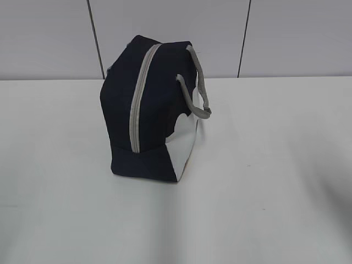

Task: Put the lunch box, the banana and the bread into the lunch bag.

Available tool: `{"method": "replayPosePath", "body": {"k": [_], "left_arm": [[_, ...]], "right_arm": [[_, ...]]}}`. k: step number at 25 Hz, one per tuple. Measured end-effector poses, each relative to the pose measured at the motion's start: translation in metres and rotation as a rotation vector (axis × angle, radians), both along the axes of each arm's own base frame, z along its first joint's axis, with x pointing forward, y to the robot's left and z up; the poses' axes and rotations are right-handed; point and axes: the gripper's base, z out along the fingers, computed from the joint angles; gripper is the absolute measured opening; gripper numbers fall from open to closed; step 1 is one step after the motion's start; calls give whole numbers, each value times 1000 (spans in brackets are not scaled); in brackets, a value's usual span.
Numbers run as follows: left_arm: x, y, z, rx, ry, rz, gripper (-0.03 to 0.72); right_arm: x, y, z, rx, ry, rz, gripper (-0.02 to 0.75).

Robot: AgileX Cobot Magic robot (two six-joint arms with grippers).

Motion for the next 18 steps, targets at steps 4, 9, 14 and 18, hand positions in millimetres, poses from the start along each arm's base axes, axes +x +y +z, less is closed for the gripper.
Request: {"method": "replayPosePath", "body": {"k": [4, 9, 14, 18], "left_arm": [[0, 0, 0, 0, 0, 0, 256], [0, 0, 0, 0, 0, 0, 252], [0, 0, 0, 0, 0, 0, 248], [0, 0, 0, 0, 0, 0, 241]], "right_arm": [[-3, 0, -8, -22, 123, -27, 243], [-4, 8, -5, -52, 132, 46, 244], [-7, 13, -8, -67, 166, 104, 243], [-14, 14, -3, -96, 213, 133, 243]]}}
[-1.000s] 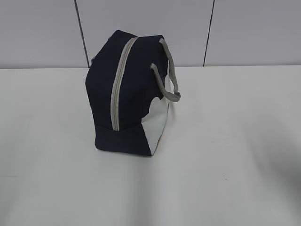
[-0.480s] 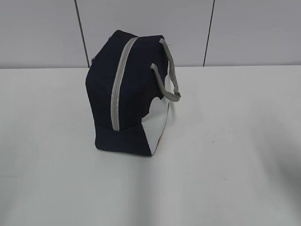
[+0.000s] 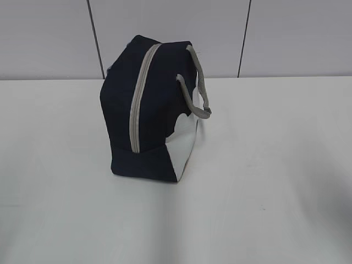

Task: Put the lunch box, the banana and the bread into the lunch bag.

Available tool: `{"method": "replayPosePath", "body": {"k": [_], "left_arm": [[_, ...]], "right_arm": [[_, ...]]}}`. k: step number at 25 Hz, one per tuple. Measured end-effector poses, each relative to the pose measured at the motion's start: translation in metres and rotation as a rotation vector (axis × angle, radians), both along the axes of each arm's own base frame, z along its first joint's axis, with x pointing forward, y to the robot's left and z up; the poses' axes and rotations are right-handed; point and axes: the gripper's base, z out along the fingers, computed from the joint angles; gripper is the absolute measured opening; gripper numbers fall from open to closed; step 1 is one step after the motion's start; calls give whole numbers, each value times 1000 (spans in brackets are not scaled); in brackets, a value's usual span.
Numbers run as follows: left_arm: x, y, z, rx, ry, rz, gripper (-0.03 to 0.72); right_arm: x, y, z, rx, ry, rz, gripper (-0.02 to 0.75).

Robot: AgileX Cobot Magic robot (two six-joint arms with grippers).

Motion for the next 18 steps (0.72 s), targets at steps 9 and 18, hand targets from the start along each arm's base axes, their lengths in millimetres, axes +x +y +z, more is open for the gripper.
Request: {"method": "replayPosePath", "body": {"k": [9, 18], "left_arm": [[0, 0, 0, 0, 0, 0, 237], [0, 0, 0, 0, 0, 0, 236]], "right_arm": [[-55, -10, 42, -125, -70, 89, 424], [-122, -25, 34, -160, -54, 97, 531]]}}
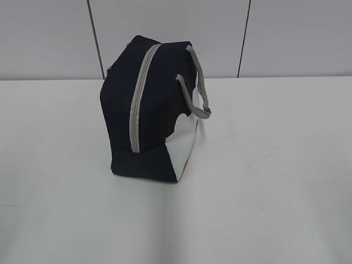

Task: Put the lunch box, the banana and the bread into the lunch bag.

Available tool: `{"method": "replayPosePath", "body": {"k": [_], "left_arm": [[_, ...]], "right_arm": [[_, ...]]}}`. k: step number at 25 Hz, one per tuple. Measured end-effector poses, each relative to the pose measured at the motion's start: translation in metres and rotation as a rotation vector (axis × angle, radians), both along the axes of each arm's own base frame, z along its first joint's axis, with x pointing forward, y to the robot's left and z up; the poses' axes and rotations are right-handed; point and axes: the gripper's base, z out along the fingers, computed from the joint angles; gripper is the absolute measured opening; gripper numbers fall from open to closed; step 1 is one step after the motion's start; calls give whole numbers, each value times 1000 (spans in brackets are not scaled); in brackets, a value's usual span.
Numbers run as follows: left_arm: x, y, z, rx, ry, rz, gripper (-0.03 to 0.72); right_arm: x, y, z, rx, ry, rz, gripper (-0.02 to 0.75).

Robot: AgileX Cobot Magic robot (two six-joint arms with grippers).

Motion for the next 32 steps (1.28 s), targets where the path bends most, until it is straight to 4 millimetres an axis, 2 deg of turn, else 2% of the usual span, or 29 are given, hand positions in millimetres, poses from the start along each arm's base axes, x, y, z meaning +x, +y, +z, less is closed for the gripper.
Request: {"method": "replayPosePath", "body": {"k": [6, 12, 32], "left_arm": [[0, 0, 0, 0, 0, 0, 236], [0, 0, 0, 0, -1, 0, 235], [0, 0, 0, 0, -1, 0, 235]], "right_arm": [[-19, -10, -11, -57, 17, -43, 532], [-16, -15, -17, -117, 23, -88, 532], [-15, -16, -17, -117, 22, -93, 532]]}}
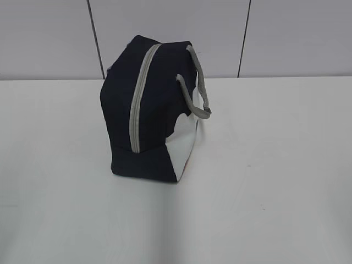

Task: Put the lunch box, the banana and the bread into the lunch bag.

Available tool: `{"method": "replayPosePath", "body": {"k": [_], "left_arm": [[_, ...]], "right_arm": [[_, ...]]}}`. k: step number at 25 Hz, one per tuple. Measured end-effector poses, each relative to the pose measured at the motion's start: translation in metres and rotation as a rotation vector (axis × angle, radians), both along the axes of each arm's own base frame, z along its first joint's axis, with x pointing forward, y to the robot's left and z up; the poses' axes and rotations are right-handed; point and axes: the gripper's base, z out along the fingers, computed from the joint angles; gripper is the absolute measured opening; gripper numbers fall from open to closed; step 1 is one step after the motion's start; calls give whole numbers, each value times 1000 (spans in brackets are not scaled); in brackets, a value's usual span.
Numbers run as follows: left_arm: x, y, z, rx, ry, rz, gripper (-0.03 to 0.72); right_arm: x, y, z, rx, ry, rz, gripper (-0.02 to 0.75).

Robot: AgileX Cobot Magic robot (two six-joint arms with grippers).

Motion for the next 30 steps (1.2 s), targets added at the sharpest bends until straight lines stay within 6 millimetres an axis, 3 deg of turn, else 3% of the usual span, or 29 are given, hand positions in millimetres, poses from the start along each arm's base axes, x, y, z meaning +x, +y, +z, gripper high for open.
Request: {"method": "replayPosePath", "body": {"k": [19, 30], "left_arm": [[-35, 5, 1, -26, -214, 160, 235], [-36, 5, 1, -27, -216, 163, 235]], "right_arm": [[-3, 2, 0, 1, 0, -203, 531], [-3, 2, 0, 1, -2, -204, 531]]}}
